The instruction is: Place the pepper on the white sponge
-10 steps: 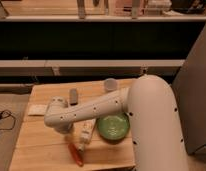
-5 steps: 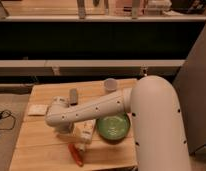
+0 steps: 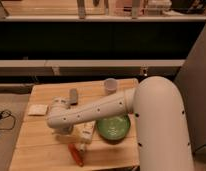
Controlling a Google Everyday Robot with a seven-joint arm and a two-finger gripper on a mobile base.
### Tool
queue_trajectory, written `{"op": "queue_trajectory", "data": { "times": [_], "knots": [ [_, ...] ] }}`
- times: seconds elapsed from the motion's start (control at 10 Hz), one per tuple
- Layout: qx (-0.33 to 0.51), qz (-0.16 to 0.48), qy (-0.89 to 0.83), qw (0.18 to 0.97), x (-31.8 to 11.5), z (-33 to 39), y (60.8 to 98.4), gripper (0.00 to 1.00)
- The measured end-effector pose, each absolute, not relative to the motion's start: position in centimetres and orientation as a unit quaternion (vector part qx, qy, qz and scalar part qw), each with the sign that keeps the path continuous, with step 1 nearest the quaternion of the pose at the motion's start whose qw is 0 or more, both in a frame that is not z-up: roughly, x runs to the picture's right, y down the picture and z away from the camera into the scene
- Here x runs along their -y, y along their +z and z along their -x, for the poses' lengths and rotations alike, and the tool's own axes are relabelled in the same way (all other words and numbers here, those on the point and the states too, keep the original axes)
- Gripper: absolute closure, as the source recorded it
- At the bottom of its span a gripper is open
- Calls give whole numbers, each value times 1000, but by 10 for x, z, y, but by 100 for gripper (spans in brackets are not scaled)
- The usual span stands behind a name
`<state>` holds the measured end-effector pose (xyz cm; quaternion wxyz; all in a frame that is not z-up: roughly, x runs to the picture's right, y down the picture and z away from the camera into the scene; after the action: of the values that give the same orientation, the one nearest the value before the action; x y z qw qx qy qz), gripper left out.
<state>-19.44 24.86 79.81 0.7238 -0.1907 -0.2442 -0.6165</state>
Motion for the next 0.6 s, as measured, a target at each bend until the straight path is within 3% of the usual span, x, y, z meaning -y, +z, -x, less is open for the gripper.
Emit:
{"op": "queue_trajectory", "data": {
  "times": [0.6],
  "knots": [
    [262, 175, -652, 689, -265, 197, 783, 20]
  ]
}}
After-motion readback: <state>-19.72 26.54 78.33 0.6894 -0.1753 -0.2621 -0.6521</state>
